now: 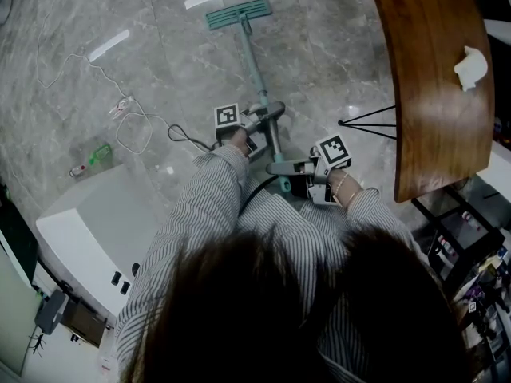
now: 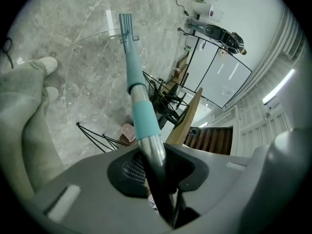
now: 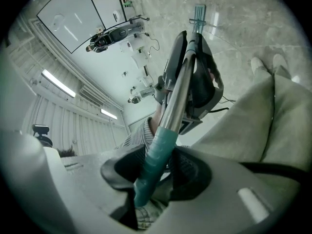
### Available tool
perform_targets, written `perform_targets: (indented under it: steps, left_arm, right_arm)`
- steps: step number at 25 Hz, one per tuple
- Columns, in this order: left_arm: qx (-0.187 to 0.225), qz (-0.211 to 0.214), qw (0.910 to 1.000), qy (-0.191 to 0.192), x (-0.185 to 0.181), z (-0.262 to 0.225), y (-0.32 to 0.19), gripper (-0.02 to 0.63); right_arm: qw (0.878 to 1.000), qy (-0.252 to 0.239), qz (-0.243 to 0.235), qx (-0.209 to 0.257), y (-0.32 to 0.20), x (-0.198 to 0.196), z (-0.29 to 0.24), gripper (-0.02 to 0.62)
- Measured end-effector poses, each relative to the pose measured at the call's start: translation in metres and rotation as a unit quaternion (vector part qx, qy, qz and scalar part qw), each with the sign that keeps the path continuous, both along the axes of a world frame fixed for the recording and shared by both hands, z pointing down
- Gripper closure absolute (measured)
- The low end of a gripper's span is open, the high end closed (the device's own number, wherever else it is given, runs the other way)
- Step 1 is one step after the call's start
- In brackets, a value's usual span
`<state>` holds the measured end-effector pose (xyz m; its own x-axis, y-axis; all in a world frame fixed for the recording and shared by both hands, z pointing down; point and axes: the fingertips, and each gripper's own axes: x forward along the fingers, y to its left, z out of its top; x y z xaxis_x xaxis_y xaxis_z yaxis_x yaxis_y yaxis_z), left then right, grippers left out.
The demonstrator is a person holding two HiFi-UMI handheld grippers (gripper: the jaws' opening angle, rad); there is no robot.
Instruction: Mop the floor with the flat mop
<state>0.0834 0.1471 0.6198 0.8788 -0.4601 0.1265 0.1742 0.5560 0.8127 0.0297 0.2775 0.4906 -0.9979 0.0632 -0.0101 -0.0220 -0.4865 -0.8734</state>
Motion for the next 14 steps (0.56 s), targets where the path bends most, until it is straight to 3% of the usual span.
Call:
perform_targets:
  steps: [7,14]
  left_arm:
    - [0.008,0.011,0.9999,-0.006,0.0017,0.0005,0.0017,0.514]
    - [0.011,0.048,0.9987,-0.011,0.0038,0.0015,0.0094,0.463]
  right_arm:
    - [1.0,0.005,0.015,-0.006,-0.0011,0.0025,0.001,0.451]
    - [0.999,0.008,0.031,-0.003,-0.0016,0.0085,0.0009,0.451]
